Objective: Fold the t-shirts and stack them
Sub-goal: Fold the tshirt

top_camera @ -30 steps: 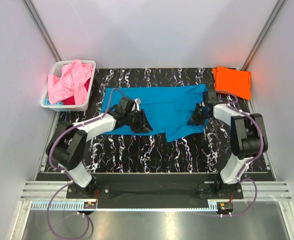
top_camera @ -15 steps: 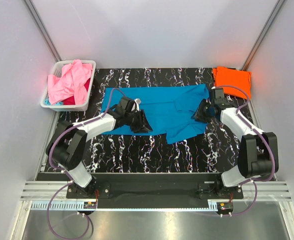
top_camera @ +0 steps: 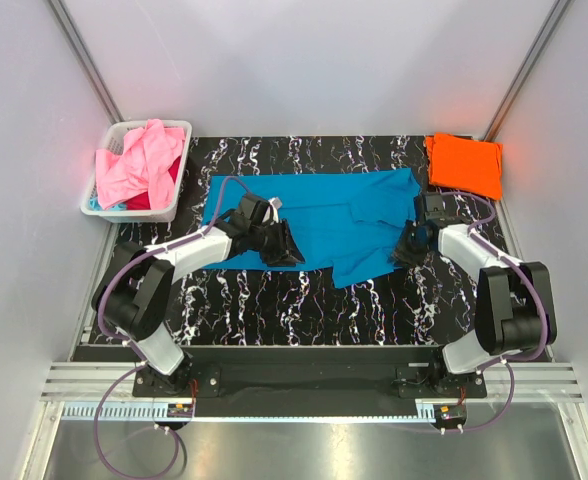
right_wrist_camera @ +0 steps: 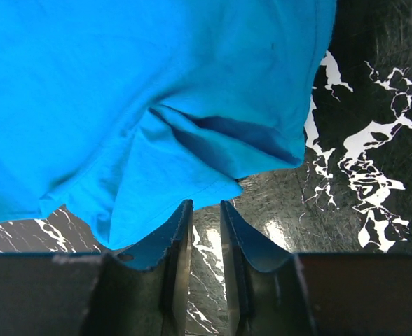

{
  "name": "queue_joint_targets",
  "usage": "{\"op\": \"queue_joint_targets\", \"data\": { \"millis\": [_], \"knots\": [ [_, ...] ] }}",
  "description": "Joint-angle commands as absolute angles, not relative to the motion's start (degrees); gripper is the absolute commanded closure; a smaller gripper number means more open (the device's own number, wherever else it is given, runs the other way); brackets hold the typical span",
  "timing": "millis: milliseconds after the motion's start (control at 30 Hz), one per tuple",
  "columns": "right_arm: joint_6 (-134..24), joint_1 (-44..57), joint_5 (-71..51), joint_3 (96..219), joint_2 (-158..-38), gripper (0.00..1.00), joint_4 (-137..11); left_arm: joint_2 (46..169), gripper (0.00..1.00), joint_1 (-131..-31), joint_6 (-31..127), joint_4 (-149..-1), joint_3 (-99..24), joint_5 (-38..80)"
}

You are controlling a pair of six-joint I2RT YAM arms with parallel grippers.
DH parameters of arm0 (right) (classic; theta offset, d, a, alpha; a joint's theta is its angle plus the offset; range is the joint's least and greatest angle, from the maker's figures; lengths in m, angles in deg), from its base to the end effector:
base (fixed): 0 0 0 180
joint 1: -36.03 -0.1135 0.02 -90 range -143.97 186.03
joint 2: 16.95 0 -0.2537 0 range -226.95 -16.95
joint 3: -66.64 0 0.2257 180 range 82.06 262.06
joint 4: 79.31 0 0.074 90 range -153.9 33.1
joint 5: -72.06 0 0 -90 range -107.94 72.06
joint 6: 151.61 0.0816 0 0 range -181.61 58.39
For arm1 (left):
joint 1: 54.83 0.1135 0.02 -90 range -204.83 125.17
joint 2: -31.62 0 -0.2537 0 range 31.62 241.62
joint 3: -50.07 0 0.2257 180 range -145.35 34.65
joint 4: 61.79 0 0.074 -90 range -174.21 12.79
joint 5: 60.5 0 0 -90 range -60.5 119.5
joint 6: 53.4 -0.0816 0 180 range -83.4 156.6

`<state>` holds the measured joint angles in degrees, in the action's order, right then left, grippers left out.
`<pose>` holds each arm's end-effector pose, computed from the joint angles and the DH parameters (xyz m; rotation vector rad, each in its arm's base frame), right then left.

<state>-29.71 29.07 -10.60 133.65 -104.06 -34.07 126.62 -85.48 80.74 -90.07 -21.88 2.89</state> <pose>0.2805 0.0447 0.1485 0.5571 2.6980 0.3669 0.2753 -0.2056 0.1631 -0.0938 2.6846 -1.0734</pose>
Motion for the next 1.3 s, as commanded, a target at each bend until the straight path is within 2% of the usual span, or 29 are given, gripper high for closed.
{"op": "queue_joint_targets", "data": {
  "millis": [0,167,433,700,833,933,1000,1133,1267],
  "knots": [
    [-29.70,29.18,-11.08,133.13,-104.84,0.72,-34.45,126.10,0.61,-85.15,80.02,-89.16,-23.27,2.34],
    [-29.71,29.18,-11.25,132.07,-105.37,0.71,-34.98,126.28,0.61,-85.06,80.02,-89.16,-23.27,2.34],
    [-30.23,29.26,-10.03,130.93,-106.77,0.58,-36.65,126.19,0.61,-84.89,79.84,-89.16,-23.09,2.17],
    [-30.32,30.14,-8.18,129.70,-109.59,0.57,-40.34,125.93,0.61,-84.54,79.75,-89.16,-22.66,1.82],
    [-30.58,30.49,-7.65,130.40,-110.73,0.62,-41.57,125.58,0.61,-84.27,79.66,-89.25,-22.83,1.55],
    [-30.23,30.58,-7.30,130.93,-111.35,0.73,-41.57,125.49,0.61,-84.10,79.66,-89.34,-23.01,1.29],
    [-30.06,30.67,-7.12,131.10,-111.43,0.87,-41.31,125.31,0.61,-84.01,79.58,-89.51,-22.92,1.38],
    [-29.97,30.67,-7.30,131.28,-110.74,0.97,-40.78,125.14,0.61,-83.83,79.49,-89.69,-22.92,1.47],
    [-29.53,30.58,-7.56,130.84,-108.89,1.00,-39.73,124.96,0.61,-83.83,79.49,-89.87,-22.83,1.99]
  ]
}}
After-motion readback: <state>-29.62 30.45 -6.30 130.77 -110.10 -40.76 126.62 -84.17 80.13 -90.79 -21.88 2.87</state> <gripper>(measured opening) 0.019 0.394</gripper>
